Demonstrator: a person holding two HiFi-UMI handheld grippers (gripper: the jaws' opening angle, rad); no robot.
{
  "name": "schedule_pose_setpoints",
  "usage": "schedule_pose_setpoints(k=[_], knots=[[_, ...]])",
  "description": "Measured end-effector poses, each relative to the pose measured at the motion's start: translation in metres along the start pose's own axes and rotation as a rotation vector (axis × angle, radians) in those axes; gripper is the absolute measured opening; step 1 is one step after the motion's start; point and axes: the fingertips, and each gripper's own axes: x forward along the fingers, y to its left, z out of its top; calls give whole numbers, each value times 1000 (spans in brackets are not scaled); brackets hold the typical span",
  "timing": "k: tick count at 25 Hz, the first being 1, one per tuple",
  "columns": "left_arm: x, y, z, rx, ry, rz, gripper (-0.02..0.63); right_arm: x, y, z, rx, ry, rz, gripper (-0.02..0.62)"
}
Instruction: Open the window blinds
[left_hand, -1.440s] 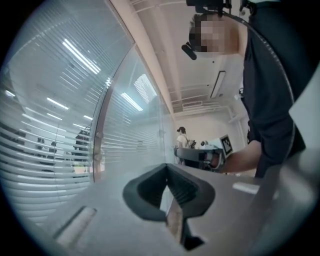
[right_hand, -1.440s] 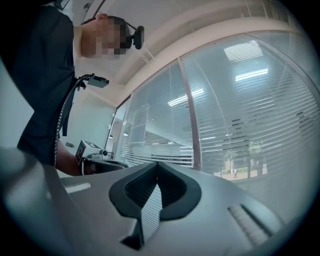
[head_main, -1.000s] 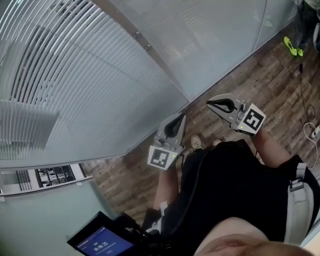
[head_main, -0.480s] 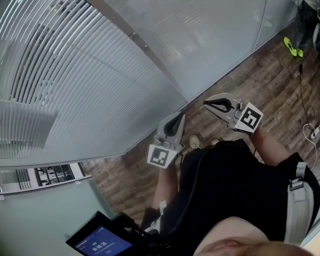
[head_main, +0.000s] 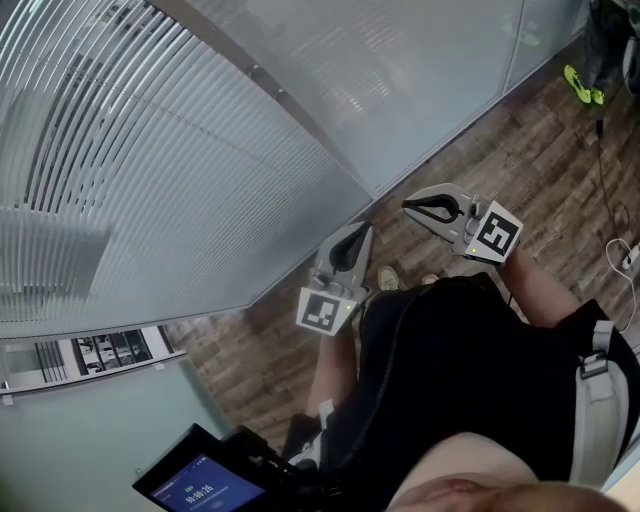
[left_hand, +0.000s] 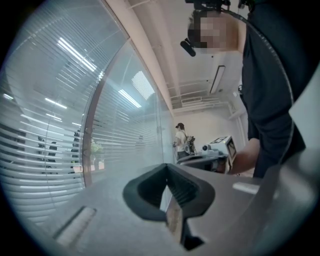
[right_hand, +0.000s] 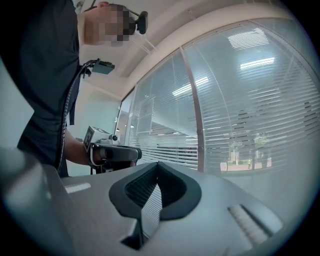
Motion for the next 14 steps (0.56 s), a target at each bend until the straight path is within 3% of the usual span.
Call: schedule_pose_setpoints(k=[14], knots=[[4, -3, -1, -4, -6, -9, 3, 0, -2, 0, -2, 9, 2, 5]])
